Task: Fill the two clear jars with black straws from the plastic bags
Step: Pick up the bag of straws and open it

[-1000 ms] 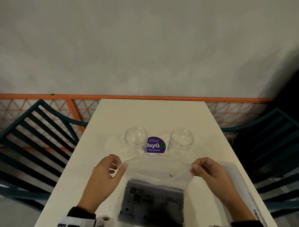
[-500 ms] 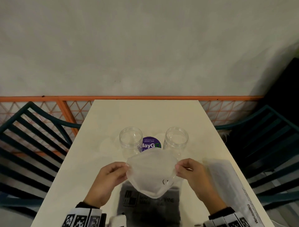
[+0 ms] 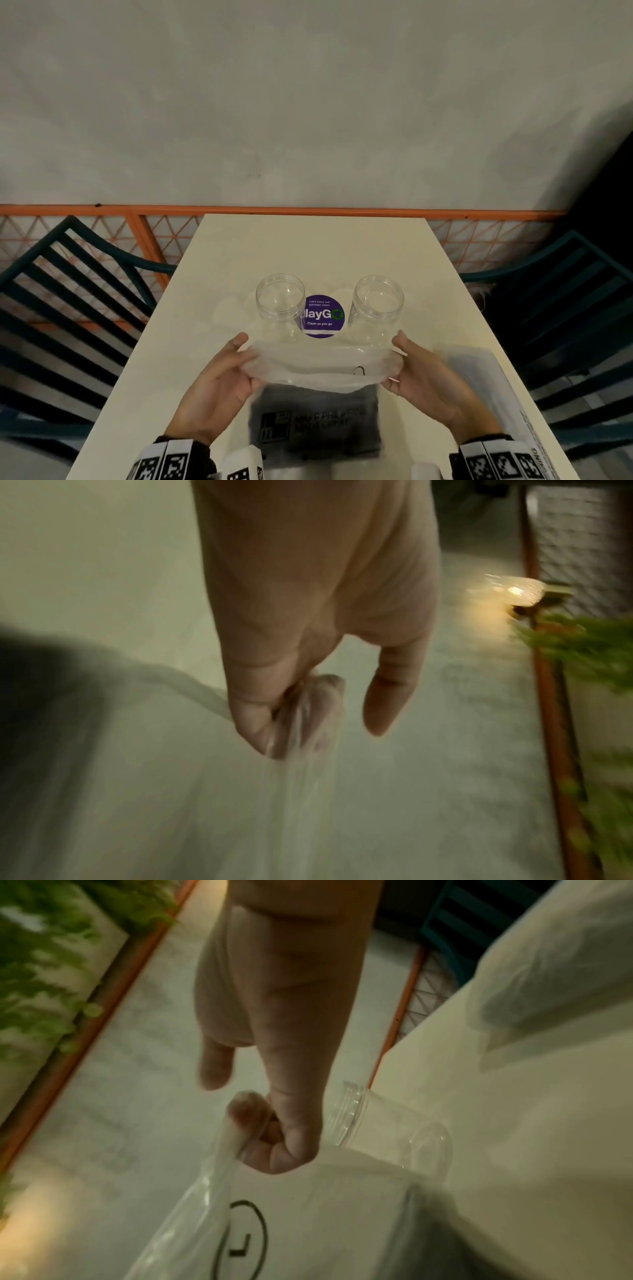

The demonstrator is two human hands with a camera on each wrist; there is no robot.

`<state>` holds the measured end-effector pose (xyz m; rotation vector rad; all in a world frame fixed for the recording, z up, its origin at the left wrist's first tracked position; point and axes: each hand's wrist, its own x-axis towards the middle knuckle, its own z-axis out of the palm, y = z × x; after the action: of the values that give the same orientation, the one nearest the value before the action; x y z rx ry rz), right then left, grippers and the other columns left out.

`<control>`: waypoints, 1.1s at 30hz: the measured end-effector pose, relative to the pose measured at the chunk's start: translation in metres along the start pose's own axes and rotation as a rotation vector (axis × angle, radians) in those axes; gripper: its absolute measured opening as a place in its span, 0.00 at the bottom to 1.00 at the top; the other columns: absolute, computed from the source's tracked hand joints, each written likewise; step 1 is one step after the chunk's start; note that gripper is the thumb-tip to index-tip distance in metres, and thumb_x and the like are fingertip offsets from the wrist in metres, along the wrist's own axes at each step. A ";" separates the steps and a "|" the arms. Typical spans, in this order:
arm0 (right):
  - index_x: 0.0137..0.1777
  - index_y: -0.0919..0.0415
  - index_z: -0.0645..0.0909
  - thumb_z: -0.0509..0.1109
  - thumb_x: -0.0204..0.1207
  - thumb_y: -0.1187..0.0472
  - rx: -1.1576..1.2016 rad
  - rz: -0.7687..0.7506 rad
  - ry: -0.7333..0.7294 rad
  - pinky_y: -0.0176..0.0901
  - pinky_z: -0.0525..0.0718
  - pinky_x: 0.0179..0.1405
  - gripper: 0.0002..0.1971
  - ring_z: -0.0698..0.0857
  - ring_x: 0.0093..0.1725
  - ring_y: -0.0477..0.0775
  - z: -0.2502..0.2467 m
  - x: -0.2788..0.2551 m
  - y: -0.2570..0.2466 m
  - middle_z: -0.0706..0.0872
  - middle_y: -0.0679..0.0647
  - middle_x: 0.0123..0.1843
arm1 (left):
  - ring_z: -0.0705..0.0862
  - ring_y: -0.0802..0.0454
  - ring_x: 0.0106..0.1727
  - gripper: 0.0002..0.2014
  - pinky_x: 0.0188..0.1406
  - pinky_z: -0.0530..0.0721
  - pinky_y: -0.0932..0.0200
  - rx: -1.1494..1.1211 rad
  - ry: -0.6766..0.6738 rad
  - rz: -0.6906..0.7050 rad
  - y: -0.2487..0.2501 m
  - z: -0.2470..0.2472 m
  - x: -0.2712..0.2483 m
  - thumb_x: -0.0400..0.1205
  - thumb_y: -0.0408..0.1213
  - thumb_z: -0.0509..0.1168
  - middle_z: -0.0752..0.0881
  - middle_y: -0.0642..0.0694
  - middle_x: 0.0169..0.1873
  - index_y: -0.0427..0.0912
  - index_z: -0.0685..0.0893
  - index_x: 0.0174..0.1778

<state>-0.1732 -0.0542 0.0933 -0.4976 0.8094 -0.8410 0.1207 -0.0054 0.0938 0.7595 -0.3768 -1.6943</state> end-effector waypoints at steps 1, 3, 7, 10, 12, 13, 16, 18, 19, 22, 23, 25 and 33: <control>0.54 0.64 0.77 0.73 0.72 0.62 -0.075 -0.023 0.007 0.49 0.86 0.51 0.13 0.81 0.55 0.63 0.003 -0.001 0.001 0.82 0.64 0.52 | 0.87 0.48 0.36 0.29 0.36 0.89 0.58 0.104 0.044 0.027 0.001 0.000 0.001 0.54 0.26 0.80 0.86 0.38 0.36 0.41 0.76 0.48; 0.51 0.62 0.75 0.72 0.71 0.70 -0.348 -0.087 0.093 0.48 0.86 0.49 0.11 0.81 0.51 0.62 0.010 -0.002 0.004 0.78 0.63 0.45 | 0.82 0.47 0.34 0.23 0.34 0.85 0.58 0.412 0.181 0.076 0.001 0.003 0.002 0.59 0.23 0.72 0.80 0.36 0.37 0.42 0.75 0.47; 0.46 0.57 0.79 0.67 0.76 0.69 -0.919 -0.356 0.403 0.50 0.87 0.51 0.06 0.82 0.42 0.55 0.024 -0.004 0.005 0.81 0.53 0.39 | 0.81 0.49 0.40 0.10 0.35 0.76 0.63 1.154 0.446 0.322 -0.007 0.005 0.002 0.71 0.28 0.70 0.79 0.40 0.46 0.45 0.77 0.40; 0.43 0.53 0.85 0.72 0.74 0.65 -1.026 -0.462 0.487 0.45 0.85 0.47 0.05 0.84 0.41 0.51 0.022 -0.005 0.001 0.83 0.51 0.43 | 0.84 0.54 0.37 0.08 0.32 0.74 0.68 1.344 0.503 0.405 -0.004 0.004 -0.001 0.73 0.32 0.71 0.83 0.46 0.40 0.46 0.80 0.32; 0.43 0.52 0.86 0.74 0.73 0.63 -1.086 -0.439 0.472 0.41 0.83 0.44 0.05 0.84 0.39 0.51 0.020 -0.005 0.003 0.82 0.50 0.39 | 0.86 0.56 0.36 0.07 0.32 0.78 0.68 1.326 0.494 0.368 -0.004 -0.001 -0.002 0.74 0.34 0.71 0.88 0.50 0.33 0.46 0.84 0.31; 0.45 0.54 0.86 0.73 0.73 0.64 -1.050 -0.402 0.451 0.43 0.84 0.44 0.05 0.84 0.37 0.53 0.020 -0.005 0.004 0.84 0.51 0.36 | 0.87 0.54 0.36 0.06 0.36 0.81 0.66 1.274 0.464 0.338 -0.004 -0.003 -0.001 0.74 0.34 0.71 0.90 0.50 0.32 0.45 0.86 0.32; 0.51 0.61 0.84 0.72 0.73 0.69 -0.806 -0.295 0.380 0.44 0.87 0.44 0.08 0.87 0.39 0.56 0.024 -0.001 0.010 0.89 0.57 0.36 | 0.88 0.47 0.42 0.06 0.43 0.87 0.62 0.908 0.305 0.165 -0.008 0.000 0.000 0.78 0.31 0.67 0.91 0.37 0.40 0.37 0.89 0.41; 0.52 0.65 0.82 0.70 0.74 0.72 -0.618 -0.202 0.300 0.44 0.87 0.42 0.08 0.88 0.42 0.58 0.031 0.001 0.012 0.90 0.61 0.42 | 0.88 0.48 0.39 0.08 0.38 0.88 0.62 0.638 0.202 0.040 -0.009 0.005 0.001 0.79 0.29 0.63 0.90 0.34 0.41 0.32 0.86 0.49; 0.51 0.65 0.80 0.69 0.75 0.73 -0.522 -0.140 0.258 0.45 0.87 0.41 0.07 0.88 0.43 0.59 0.036 0.001 0.013 0.89 0.63 0.44 | 0.88 0.49 0.36 0.08 0.35 0.88 0.62 0.524 0.166 -0.014 -0.009 0.006 0.002 0.79 0.29 0.62 0.90 0.36 0.39 0.33 0.83 0.51; 0.46 0.63 0.73 0.72 0.68 0.75 -0.123 0.018 0.138 0.50 0.90 0.35 0.13 0.90 0.41 0.61 0.033 0.006 0.011 0.90 0.65 0.45 | 0.88 0.48 0.34 0.08 0.32 0.88 0.58 0.253 0.118 -0.111 -0.006 0.004 0.003 0.78 0.26 0.61 0.90 0.40 0.38 0.38 0.78 0.52; 0.44 0.63 0.72 0.79 0.59 0.76 0.014 0.037 0.100 0.52 0.91 0.34 0.20 0.91 0.40 0.62 0.029 0.006 0.010 0.90 0.66 0.44 | 0.89 0.46 0.37 0.10 0.35 0.89 0.56 0.177 0.105 -0.121 -0.003 0.000 0.004 0.76 0.25 0.64 0.90 0.39 0.40 0.37 0.78 0.52; 0.40 0.65 0.73 0.87 0.35 0.77 0.187 0.046 0.049 0.55 0.91 0.33 0.33 0.91 0.37 0.62 0.022 0.003 0.005 0.91 0.66 0.39 | 0.89 0.43 0.44 0.21 0.44 0.88 0.50 0.079 0.060 -0.130 0.002 -0.010 0.003 0.65 0.26 0.75 0.89 0.37 0.45 0.36 0.77 0.53; 0.53 0.66 0.79 0.61 0.77 0.64 0.025 0.020 0.061 0.48 0.91 0.35 0.09 0.89 0.44 0.61 0.035 -0.010 -0.004 0.90 0.63 0.46 | 0.86 0.47 0.37 0.23 0.38 0.84 0.51 0.056 -0.014 -0.060 0.009 0.001 -0.010 0.50 0.37 0.83 0.87 0.41 0.36 0.40 0.81 0.37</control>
<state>-0.1515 -0.0453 0.1217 -0.4426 0.8577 -0.8502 0.1278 0.0014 0.1027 0.8082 -0.4163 -1.7523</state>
